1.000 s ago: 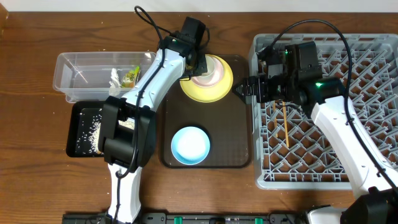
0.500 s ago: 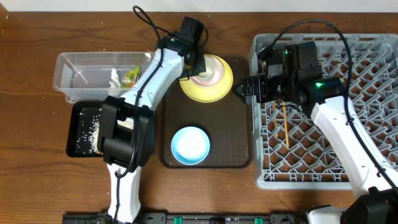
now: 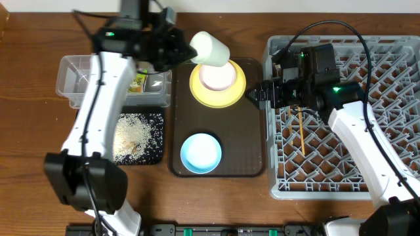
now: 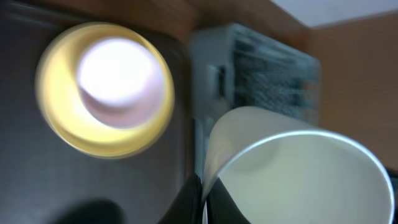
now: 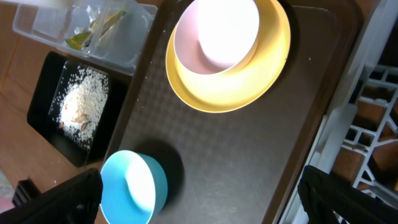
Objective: Sort waste into correct bins and load items into the dishwasher rack
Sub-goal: 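Lift the white cup with the left gripper toward the dish rack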
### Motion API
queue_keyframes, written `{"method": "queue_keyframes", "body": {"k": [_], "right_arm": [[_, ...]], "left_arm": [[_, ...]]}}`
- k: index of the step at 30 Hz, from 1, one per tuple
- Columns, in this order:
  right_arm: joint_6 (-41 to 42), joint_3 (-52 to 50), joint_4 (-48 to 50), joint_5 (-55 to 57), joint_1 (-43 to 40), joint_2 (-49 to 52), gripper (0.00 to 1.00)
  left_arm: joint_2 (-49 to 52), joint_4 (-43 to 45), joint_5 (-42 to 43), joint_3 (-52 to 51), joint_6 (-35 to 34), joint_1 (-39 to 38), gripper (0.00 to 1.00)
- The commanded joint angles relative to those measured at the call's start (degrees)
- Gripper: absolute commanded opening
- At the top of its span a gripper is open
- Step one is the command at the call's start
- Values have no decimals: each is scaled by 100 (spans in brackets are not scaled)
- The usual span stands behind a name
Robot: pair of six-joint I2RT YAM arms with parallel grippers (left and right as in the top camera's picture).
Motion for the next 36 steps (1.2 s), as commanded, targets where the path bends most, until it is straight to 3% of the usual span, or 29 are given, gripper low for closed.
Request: {"method": "queue_keyframes", "body": {"k": [1,6,11,18,23,29,36], "right_arm": [[20,66,2,-70,39,-52,99],[101,66,28,-94,39,-52,99],[1185,66,15,-267,37,-55,99],[1180,68,149,-2120,-367,-133,99],[1163,68,-223,-2332,-820,-133,99],[1099,68,-125,-3617,-1355,-133,99],[664,68,72,-4039,-1379,-133,99]], "left_arm": [[90,-254,1786,22,568,330,6],[92,-623,2096,22,809,516,6],[92,-693,2555,22,1001,498,6],[92,-693,2824,22,1023,503,6],[92,-693,2826,22,1021,501,6],[92,-693,3215,22,1021,496,6],[90,-693,3464,22,1078,271,6]]}}
